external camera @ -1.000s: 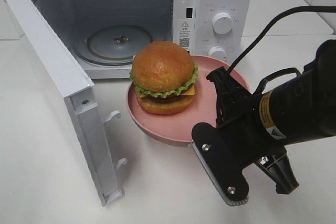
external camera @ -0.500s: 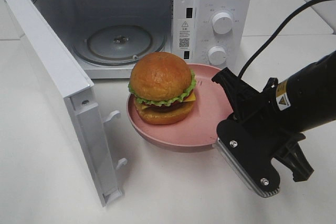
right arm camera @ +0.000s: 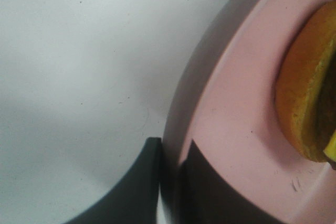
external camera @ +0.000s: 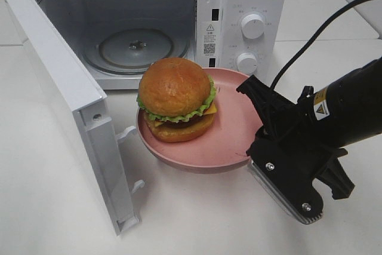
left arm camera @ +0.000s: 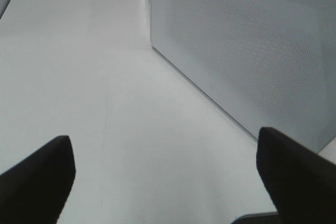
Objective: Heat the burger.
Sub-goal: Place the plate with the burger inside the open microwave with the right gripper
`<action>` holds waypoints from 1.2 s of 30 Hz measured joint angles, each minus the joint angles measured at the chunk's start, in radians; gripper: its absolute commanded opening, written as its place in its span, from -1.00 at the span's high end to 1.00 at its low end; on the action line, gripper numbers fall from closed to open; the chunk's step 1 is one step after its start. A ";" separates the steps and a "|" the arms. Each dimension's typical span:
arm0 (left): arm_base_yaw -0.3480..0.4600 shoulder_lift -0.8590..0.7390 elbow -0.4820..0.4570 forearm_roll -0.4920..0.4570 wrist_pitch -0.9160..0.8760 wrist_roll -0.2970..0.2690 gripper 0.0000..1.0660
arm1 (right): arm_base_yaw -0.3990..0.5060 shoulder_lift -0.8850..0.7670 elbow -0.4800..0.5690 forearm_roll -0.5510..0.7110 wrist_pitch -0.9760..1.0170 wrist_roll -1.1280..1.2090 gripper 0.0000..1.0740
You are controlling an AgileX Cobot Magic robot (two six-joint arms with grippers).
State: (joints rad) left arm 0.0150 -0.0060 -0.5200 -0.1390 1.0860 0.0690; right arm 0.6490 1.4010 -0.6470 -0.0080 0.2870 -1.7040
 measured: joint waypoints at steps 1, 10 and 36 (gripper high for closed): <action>0.000 0.000 0.000 0.000 0.000 0.000 -0.62 | 0.000 0.000 0.000 0.000 0.000 0.000 1.00; 0.000 0.000 0.000 0.000 0.000 0.000 -0.62 | 0.000 0.056 -0.073 0.008 -0.004 0.000 1.00; 0.000 0.000 0.000 0.000 0.000 0.000 -0.62 | 0.027 0.351 -0.395 0.008 -0.002 0.109 0.99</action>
State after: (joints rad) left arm 0.0150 -0.0060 -0.5200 -0.1390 1.0860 0.0690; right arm 0.6760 1.7520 -1.0420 0.0000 0.2850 -1.5950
